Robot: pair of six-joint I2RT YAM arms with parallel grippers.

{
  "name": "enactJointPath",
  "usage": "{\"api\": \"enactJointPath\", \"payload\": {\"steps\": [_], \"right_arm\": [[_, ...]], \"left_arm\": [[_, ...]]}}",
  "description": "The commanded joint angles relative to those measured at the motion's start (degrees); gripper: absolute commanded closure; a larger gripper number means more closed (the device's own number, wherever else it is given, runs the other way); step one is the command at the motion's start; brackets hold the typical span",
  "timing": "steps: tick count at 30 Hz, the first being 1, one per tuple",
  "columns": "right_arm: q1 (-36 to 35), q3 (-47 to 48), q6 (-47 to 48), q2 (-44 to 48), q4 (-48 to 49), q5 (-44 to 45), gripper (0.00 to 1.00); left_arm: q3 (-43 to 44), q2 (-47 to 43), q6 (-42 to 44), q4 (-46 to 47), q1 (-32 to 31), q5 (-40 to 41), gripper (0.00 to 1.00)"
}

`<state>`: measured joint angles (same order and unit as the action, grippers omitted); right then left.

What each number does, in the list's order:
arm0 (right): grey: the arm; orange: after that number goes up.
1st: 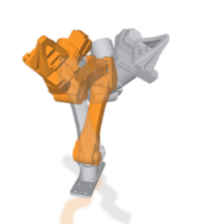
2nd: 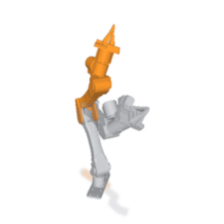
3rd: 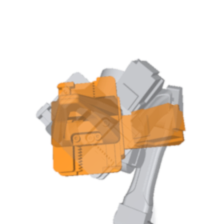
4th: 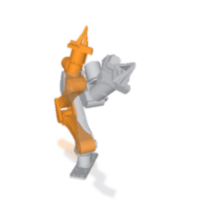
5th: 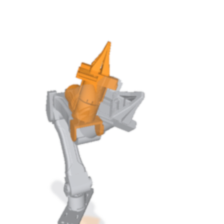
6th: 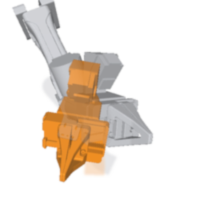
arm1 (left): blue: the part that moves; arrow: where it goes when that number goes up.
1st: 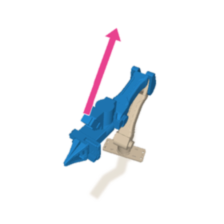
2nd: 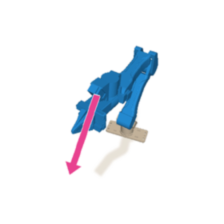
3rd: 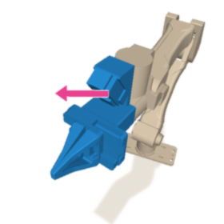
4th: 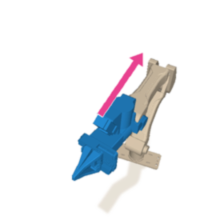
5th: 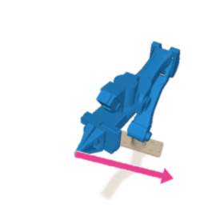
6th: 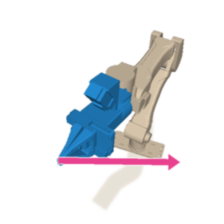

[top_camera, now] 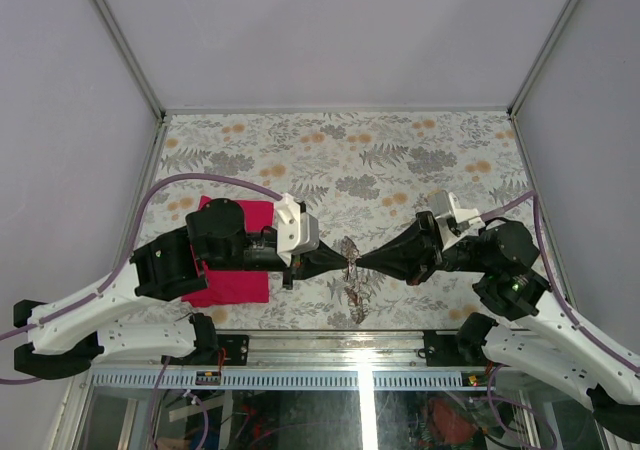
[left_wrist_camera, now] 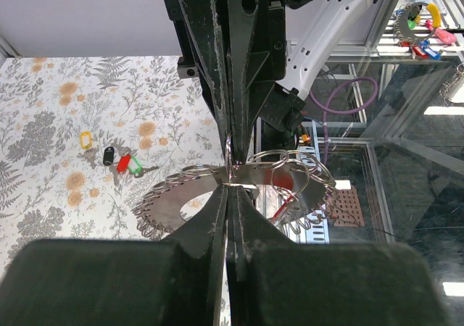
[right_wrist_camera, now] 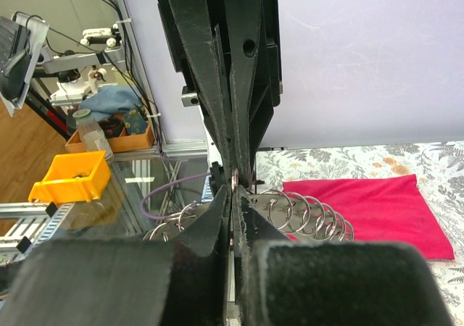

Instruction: Put the keys on the keyring

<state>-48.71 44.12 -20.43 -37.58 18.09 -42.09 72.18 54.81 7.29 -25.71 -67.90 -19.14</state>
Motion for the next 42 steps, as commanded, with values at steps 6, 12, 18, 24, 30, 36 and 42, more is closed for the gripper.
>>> {"api": "enactJointPath", "payload": {"steps": [6, 12, 18, 24, 30, 36, 42], "right_arm": [[0.0, -0.4, -4.5, 1.1, 14.5, 2.9, 1.00], [-0.1, -1.7, -6.6, 1.5, 18.5, 4.5, 1.00], [0.0, -2.8, -7.1, 1.4, 19.4, 5.4, 1.00], [0.0, -2.1, -4.6, 2.0, 15.4, 5.1, 1.00], [-0.1, -1.8, -3.3, 2.1, 13.9, 4.6, 1.00], [0.0, -1.5, -3.1, 1.7, 13.6, 3.6, 1.00], [0.0, -1.3, -3.1, 1.8, 13.5, 3.4, 1.00]], "left_arm": [[-1.7, 0.0, -1.0, 4.1, -0.4, -0.3, 1.00], [-2.2, 0.8, -1.5, 4.4, -0.3, -1.1, 1.00], [-2.6, 1.2, -2.1, 5.8, -0.4, -2.1, 1.00], [-3.6, -2.0, -2.7, 9.6, -0.3, 0.2, 0.94], [-6.0, -5.7, -4.1, 16.4, -0.3, 1.6, 0.73], [-9.6, -6.9, -6.0, 23.2, -0.3, 2.9, 0.65], [-10.1, -4.8, -6.6, 23.9, -0.4, 2.0, 0.64]]}}
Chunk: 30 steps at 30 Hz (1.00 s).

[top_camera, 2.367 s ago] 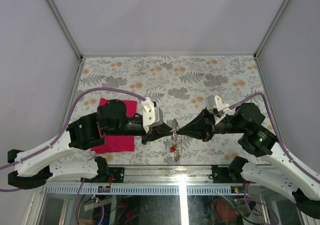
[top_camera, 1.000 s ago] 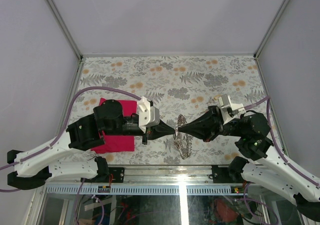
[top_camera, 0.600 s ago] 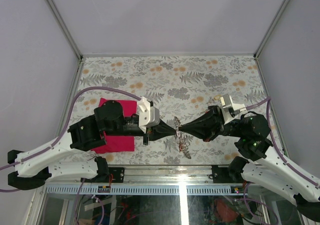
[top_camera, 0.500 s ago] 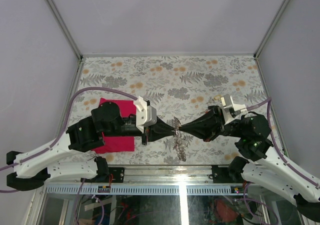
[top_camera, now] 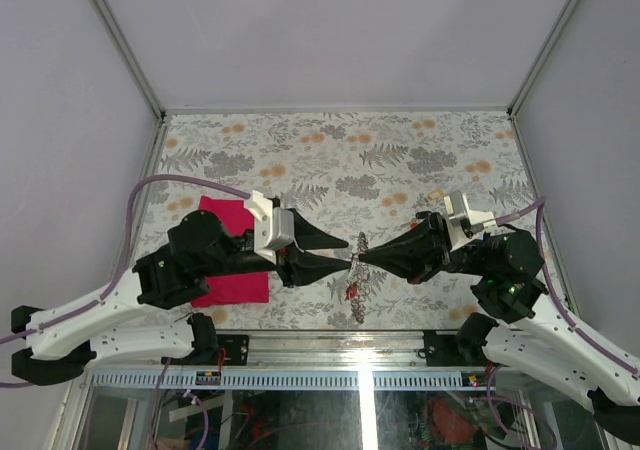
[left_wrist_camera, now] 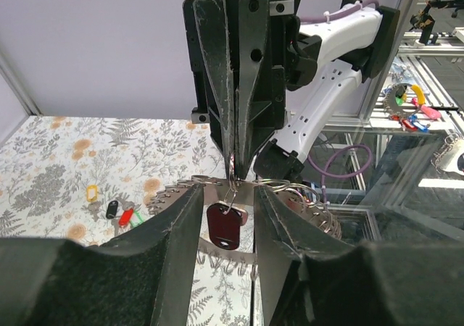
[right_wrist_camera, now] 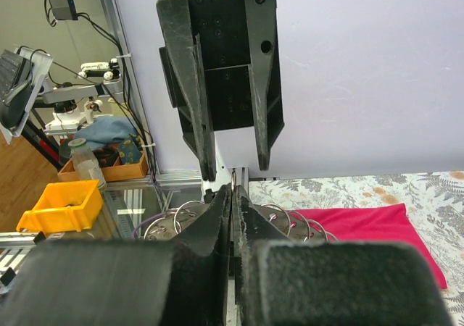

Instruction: Put the keys on the keyring

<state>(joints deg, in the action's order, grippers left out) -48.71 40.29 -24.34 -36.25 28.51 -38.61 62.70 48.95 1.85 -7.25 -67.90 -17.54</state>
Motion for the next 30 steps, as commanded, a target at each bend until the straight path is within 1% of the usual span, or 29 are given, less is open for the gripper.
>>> {"api": "enactJointPath", "payload": {"steps": [1, 5, 8, 12, 19, 22, 25, 26, 27, 30], "right_arm": [[0.0, 2.6, 0.8, 0.6, 3.1, -0.1, 1.00], [0.0, 2.6, 0.8, 0.9, 3.0, -0.1, 1.00], [0.0, 2.6, 0.7, 0.9, 3.0, -0.2, 1.00], [-0.1, 2.7, 0.8, 0.8, 2.9, -0.3, 1.00], [-0.1, 2.6, 0.8, 0.6, 2.7, -0.4, 1.00], [0.0, 2.6, 1.3, 0.6, 2.2, -0.3, 1.00], [0.0, 2.9, 2.6, 0.9, 0.5, 0.1, 1.00], [0.0, 3.5, 3.7, 1.2, -1.2, 0.4, 0.99], [-0.1, 4.2, 5.1, 1.5, -3.3, 0.8, 0.95], [0.0, 6.9, 10.1, 2.6, -11.6, 2.0, 0.80]], "left_arm": [[-0.6, 1.3, -1.1, 5.3, -0.3, 0.3, 0.64], [-0.8, 1.9, -1.3, 5.2, -0.4, 0.2, 0.66], [-0.8, 2.3, -1.4, 5.3, -0.3, 0.1, 0.69], [-0.5, 2.9, -1.4, 5.4, -0.4, -0.2, 0.78], [-0.2, 3.3, -1.6, 5.6, -0.4, -0.6, 0.90], [0.2, 3.3, -1.7, 5.5, -0.4, -1.1, 1.00], [1.5, 3.7, -1.3, 3.5, -0.3, -2.1, 1.00], [2.5, 4.0, -1.0, 1.8, -0.4, -2.2, 1.00], [3.6, 4.5, -0.5, -0.4, -0.3, -2.2, 1.00], [7.2, 6.1, 1.4, -7.6, -0.4, -1.7, 1.00]]}}
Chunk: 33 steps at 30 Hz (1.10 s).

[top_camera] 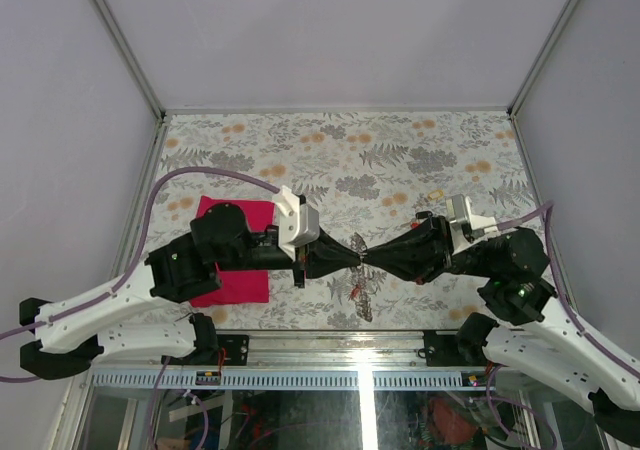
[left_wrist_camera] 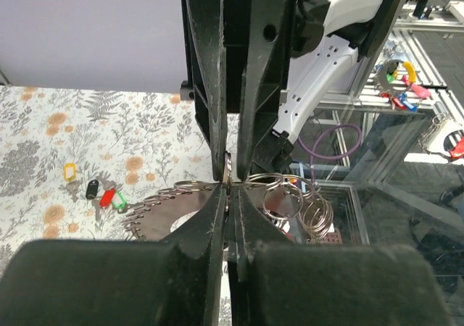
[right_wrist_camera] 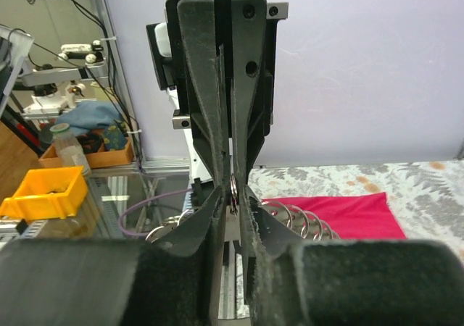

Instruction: Put the keys on the keyring

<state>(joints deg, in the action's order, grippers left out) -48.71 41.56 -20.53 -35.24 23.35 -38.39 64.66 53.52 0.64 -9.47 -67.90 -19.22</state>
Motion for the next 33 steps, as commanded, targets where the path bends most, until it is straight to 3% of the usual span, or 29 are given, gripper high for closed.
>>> {"api": "enactJointPath", "payload": {"steps": [1, 3, 5, 14, 19, 22, 33], "right_arm": [[0.0, 6.6, 7.9, 1.9, -9.2, 2.0, 0.76], [0.0, 8.3, 10.4, 2.3, -14.1, 2.2, 0.69], [-0.1, 10.7, 13.3, 2.1, -21.7, 1.9, 0.61], [0.0, 11.5, 14.3, 0.1, -26.2, 0.8, 0.48], [-0.1, 10.8, 14.1, -1.8, -25.5, 0.0, 0.47], [-0.1, 10.3, 14.4, -3.1, -25.0, -0.4, 0.51], [0.0, 9.6, 14.0, -6.6, -22.2, -6.1, 0.55]], "left_arm": [[6.3, 1.9, 3.3, -7.4, -0.4, 0.4, 1.00], [8.4, 2.9, 4.6, -12.3, -0.3, 1.2, 1.00], [14.3, 6.0, 7.2, -22.9, -0.3, 2.9, 1.00], [26.3, 14.4, 11.1, -40.6, -0.8, 5.3, 1.00], [31.7, 17.4, 11.9, -46.8, -1.8, 7.4, 1.00], [33.8, 19.1, 12.3, -49.4, -2.6, 8.2, 1.00], [37.4, 22.0, 12.6, -52.6, -4.6, 10.9, 1.00]]}}
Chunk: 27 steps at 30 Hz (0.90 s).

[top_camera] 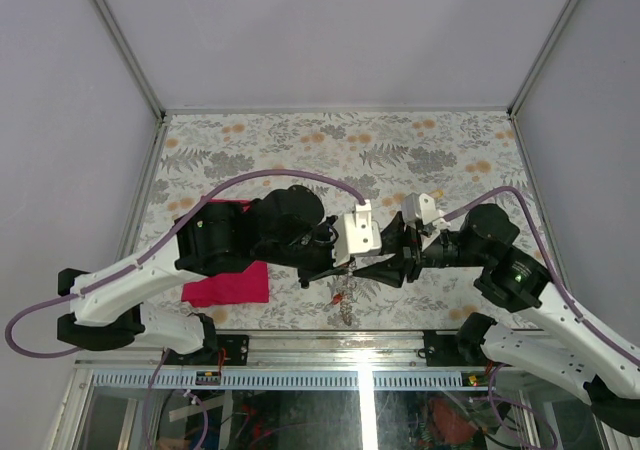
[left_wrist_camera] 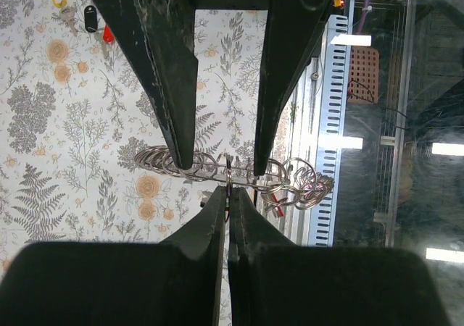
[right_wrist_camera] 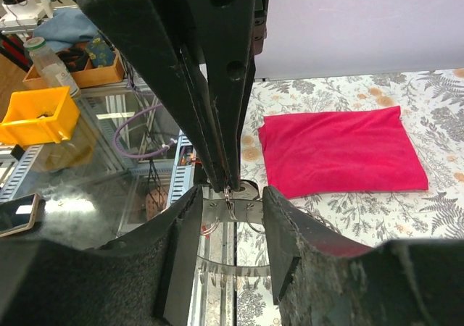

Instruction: Put the keys on the keyring

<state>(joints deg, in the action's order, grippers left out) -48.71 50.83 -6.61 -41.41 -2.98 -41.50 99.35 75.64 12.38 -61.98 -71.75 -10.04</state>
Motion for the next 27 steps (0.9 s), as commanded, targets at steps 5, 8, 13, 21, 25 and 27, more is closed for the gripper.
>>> {"api": "enactJointPath", "payload": {"steps": [5, 8, 13, 21, 25, 27], "right_arm": [[0.0, -0.4, -0.4, -1.3, 4.8, -4.1, 0.59], [-0.1, -0.8, -0.4, -1.7, 5.1, -4.2, 0.63], [0.0, -1.3, -0.6, -2.1, 6.4, -4.0, 0.66], [-0.1, -1.5, -1.4, -2.1, 8.3, -4.1, 1.00], [-0.1, -1.7, -1.3, -0.9, 8.1, -3.4, 1.00], [-0.1, -1.5, -1.4, 0.0, 8.0, -3.2, 1.00]], "left_arm": [[3.3, 0.1, 0.8, -0.2, -1.0, 2.3, 1.00], [3.6, 0.3, 0.8, -0.2, -1.2, 2.4, 1.00], [3.8, 0.6, 0.9, -0.2, -1.4, 2.5, 1.00], [3.7, 0.8, 0.8, -0.1, -1.6, 2.8, 1.00], [2.3, -0.5, 0.7, 1.6, -1.6, 2.6, 0.95], [0.3, -2.3, 0.3, 4.2, -1.6, 2.2, 0.90]]}}
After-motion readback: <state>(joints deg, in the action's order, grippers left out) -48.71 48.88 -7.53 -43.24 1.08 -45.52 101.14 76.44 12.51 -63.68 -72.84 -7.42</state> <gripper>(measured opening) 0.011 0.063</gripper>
